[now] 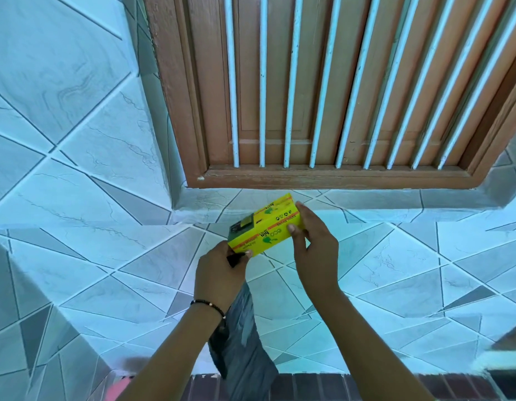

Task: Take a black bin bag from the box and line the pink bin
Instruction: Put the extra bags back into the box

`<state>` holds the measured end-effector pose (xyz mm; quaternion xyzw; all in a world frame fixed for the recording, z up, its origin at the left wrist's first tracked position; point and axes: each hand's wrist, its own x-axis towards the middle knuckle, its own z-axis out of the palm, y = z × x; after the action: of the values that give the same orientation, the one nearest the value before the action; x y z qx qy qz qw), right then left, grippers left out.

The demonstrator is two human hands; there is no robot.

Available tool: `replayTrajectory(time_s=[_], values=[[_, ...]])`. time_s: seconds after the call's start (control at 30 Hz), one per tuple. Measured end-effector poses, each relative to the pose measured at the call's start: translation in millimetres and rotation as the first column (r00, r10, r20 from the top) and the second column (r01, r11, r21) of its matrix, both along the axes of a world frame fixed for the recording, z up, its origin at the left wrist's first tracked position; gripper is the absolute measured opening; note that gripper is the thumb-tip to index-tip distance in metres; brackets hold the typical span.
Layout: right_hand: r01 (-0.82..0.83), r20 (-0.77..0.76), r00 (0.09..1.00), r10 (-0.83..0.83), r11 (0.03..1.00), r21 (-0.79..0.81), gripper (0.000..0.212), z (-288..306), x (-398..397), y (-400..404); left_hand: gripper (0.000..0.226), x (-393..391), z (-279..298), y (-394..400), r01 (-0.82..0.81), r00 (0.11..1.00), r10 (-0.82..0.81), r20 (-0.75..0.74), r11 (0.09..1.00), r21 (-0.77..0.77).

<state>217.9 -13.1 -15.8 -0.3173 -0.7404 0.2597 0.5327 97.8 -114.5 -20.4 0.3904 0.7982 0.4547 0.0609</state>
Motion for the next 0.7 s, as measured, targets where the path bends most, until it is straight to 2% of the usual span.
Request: replayTrajectory(time_s=[0.07,0.23,0.4,0.6,0.7], values=[[-0.019,0.026,0.999,0.019,1.000,0.000,0.037,1,-6,7,0.024,-11,2,3,-0.026,0.999,0.026,-0.026,1.000,0.004],[-0.014,0.087,0.996,0.023,0.994,-0.106,0.024,3,-25,31,0.021,-44,14,18,-0.028,0.999,0.029,-0.019,0.999,0.038],[-0.005,0.134,0.990,0.040,0.968,-0.251,0.013,6,-57,56,0.022,-81,25,49,-0.044,0.996,0.047,-0.078,0.998,0.035],[0.002,0.207,0.977,0.056,0.963,-0.270,0.021,12,-86,85,0.023,-112,28,75,-0.039,0.997,0.040,-0.061,0.999,0.027],[0.062,0.262,0.965,0.014,0.958,-0.279,0.019,15,-96,92,0.024,-119,27,83,-0.017,0.997,0.018,-0.069,1.000,0.017]])
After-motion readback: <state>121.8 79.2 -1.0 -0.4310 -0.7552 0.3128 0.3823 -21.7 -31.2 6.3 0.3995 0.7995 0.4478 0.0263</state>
